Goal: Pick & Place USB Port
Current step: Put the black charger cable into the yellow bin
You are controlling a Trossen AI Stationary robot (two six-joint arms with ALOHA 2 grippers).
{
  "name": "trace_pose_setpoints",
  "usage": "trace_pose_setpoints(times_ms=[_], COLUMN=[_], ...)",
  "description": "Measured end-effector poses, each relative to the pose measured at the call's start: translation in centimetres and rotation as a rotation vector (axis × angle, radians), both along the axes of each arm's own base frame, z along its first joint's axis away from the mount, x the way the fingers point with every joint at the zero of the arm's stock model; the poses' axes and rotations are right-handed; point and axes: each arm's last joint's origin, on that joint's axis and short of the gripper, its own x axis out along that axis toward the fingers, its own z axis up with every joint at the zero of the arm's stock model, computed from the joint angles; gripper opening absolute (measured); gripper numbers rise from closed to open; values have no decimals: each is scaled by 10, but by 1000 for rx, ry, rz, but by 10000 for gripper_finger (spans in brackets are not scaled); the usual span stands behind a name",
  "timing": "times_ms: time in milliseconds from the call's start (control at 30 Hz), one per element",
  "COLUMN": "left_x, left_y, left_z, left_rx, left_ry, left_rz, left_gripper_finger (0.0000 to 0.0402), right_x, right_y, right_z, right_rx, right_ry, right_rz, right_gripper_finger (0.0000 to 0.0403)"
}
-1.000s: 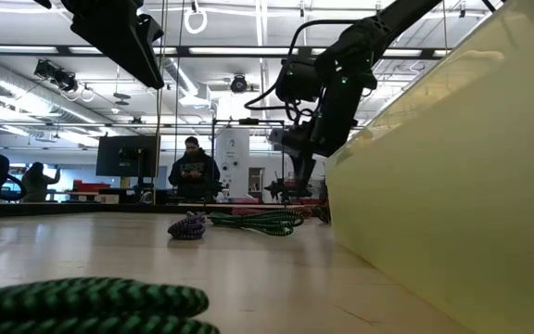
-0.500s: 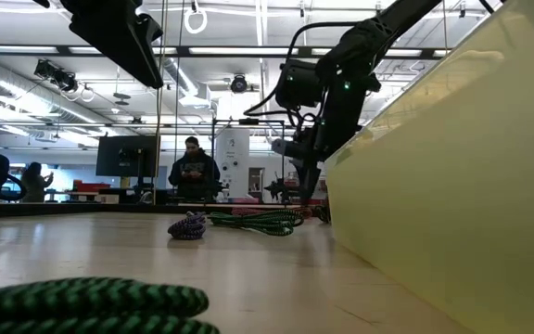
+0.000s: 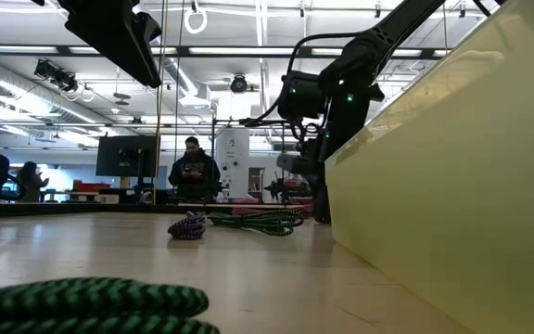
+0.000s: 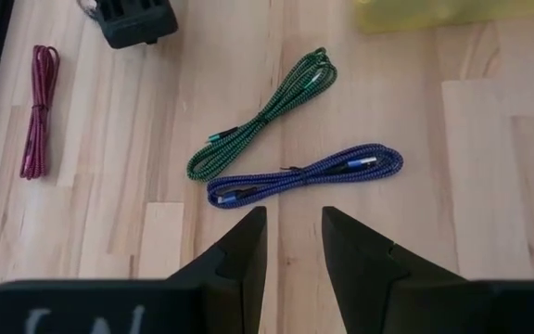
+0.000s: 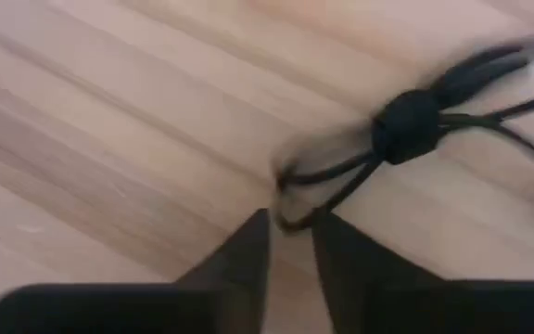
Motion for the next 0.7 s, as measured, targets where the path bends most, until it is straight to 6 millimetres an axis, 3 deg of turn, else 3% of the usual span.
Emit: trace_pose_setpoints(times_ms=[133, 500, 700], left_x=[0, 0, 0], left_y=[0, 0, 0], left_z=[0, 0, 0], left_rx=[0, 3, 3], left_ry=[0, -1, -1], left_rz=[0, 1, 2], left_gripper_finger=[112, 112, 112], right_x=[0, 0, 6], right_y=[-1, -5, -3], right_z=[0, 5, 40], right_rx=[8, 49, 39], right_ry=[0, -3, -25], right_rz=[50, 79, 130], right_gripper_finger=[25, 2, 1])
